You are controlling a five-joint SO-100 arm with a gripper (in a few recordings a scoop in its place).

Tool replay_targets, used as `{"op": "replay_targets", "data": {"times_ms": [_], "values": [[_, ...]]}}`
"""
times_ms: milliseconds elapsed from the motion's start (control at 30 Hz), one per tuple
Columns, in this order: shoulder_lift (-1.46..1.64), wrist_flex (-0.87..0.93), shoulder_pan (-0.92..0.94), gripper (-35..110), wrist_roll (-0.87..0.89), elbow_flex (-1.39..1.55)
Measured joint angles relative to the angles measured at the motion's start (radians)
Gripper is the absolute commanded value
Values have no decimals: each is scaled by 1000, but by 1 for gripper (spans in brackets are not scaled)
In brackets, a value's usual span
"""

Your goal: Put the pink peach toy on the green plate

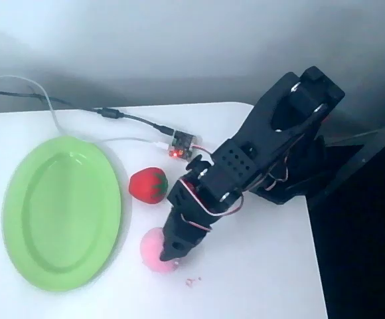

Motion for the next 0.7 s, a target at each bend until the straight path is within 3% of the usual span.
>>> {"op": "replay_targets", "data": {"times_ms": [400, 700], "values": [[-181, -38, 15, 46, -15, -91], [-377, -34, 15, 34, -6, -192]]}}
